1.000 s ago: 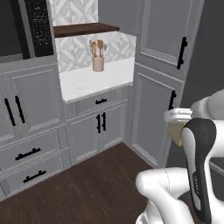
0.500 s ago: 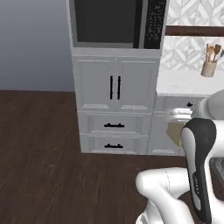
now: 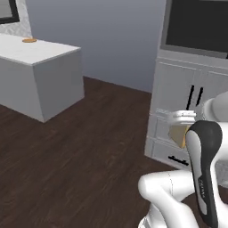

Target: Start the toaster. Once the lever pops up, take the bread to the plate on the dining counter.

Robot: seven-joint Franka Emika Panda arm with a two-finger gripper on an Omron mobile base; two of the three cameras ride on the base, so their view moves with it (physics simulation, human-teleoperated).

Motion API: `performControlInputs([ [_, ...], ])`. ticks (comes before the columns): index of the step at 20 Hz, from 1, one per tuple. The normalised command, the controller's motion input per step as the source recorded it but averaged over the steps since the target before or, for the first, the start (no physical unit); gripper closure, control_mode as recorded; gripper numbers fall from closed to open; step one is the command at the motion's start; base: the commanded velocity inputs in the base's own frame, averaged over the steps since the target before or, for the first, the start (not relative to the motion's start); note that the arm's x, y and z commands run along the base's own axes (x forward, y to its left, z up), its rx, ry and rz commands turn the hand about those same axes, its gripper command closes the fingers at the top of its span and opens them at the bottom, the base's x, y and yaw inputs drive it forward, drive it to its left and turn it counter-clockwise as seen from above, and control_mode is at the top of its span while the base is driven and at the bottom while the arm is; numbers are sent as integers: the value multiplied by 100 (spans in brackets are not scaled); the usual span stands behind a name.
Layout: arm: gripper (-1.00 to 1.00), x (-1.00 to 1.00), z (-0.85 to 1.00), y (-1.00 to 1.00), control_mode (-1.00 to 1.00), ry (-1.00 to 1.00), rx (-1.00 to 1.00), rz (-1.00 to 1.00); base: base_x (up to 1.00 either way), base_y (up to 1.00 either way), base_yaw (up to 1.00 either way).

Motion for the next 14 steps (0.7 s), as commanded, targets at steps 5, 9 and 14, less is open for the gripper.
performControlInputs([
  [5,100,0,0,0,100,0,0,0,100,0,41],
  [9,100,0,0,0,100,0,0,0,100,24,24],
  [14,100,0,0,0,100,0,0,0,100,49,11],
])
